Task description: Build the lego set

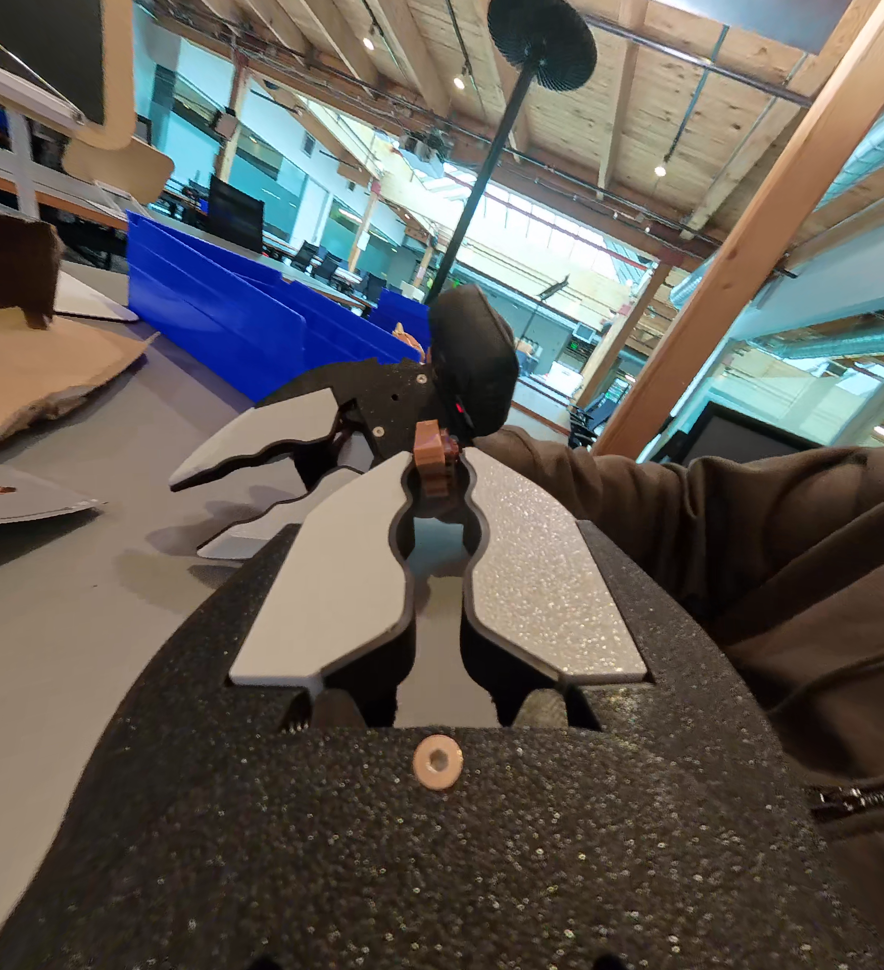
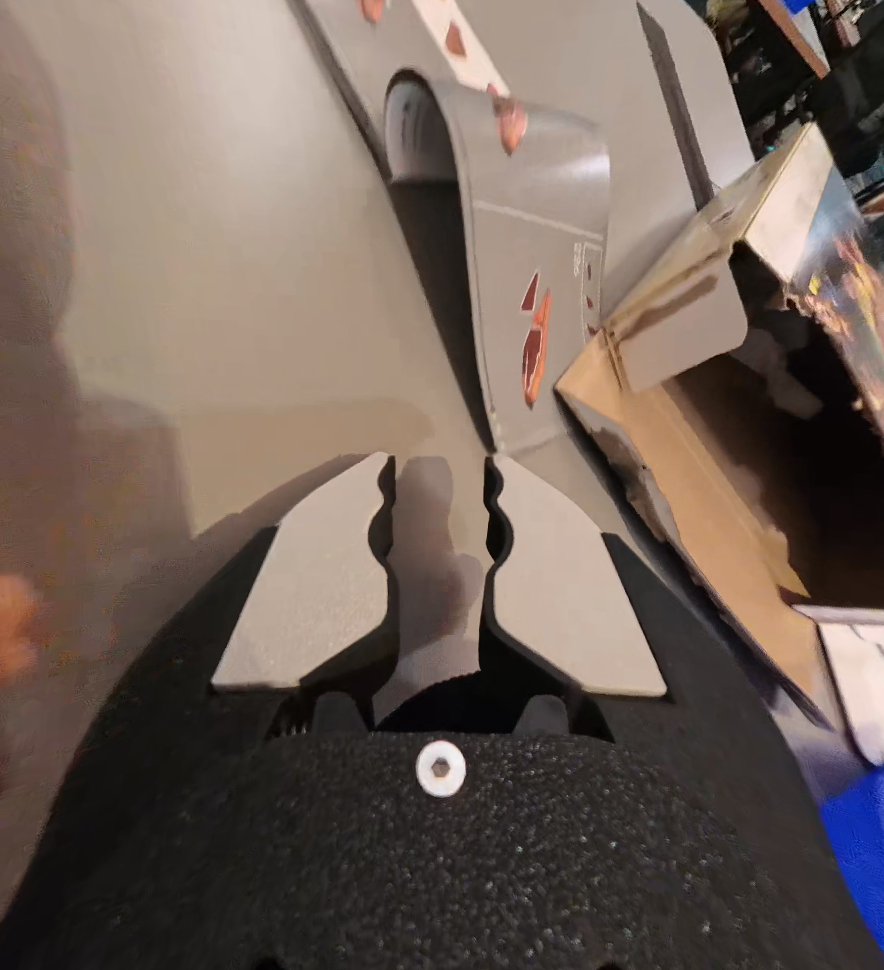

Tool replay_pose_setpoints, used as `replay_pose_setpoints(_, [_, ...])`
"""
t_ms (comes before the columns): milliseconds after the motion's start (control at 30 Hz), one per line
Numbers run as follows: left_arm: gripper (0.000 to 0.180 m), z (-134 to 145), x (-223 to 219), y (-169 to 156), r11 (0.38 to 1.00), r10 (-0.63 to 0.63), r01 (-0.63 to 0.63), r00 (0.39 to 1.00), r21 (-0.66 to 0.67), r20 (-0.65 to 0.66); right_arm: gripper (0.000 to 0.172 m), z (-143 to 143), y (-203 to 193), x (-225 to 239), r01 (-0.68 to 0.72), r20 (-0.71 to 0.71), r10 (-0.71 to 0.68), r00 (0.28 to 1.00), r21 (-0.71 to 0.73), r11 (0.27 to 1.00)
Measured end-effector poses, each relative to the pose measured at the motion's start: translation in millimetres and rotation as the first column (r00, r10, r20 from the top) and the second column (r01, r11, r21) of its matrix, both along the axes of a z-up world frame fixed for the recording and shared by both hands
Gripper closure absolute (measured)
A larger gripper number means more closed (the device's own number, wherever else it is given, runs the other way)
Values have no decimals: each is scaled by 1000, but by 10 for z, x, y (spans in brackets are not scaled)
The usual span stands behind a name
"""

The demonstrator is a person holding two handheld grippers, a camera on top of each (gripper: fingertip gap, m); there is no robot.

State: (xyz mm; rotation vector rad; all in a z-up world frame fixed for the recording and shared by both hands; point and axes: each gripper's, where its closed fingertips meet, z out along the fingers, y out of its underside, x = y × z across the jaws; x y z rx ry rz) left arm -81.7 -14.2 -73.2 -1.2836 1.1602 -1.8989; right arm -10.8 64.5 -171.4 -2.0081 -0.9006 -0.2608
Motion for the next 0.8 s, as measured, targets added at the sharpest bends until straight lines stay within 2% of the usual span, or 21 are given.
replay_pose_setpoints(100, [168, 38, -71, 155, 997, 54, -53, 998, -50, 25, 140, 34, 222, -19, 12, -97, -9, 995, 29, 999])
replay_pose_setpoints(300, [168, 13, -236, 583, 978, 199, -199, 980, -63, -4, 140, 48, 433, -89, -9, -58, 13, 998, 64, 998])
replay_pose_setpoints(400, [167, -7, -282, 844, 961, 250, -253, 968, -116, -40, 141, 44, 520, -150, -17, -63, 21, 998, 57, 998])
replay_pose_setpoints(567, [167, -47, -366, 1059, 948, 248, -259, 966, -185, -80, 138, -16, 698, -223, 11, -152, -18, 988, -51, 999])
replay_pose_setpoints(700, [168, 42, -526, 1118, 935, 250, -240, 968, -260, 5, 139, -80, 699, -303, 16, -237, -54, 970, -158, 987])
replay_pose_setpoints(800, [168, 98, -596, 1105, 936, 253, -229, 966, -266, 57, 140, -115, 655, -413, 0, -274, -60, 960, -214, 977])
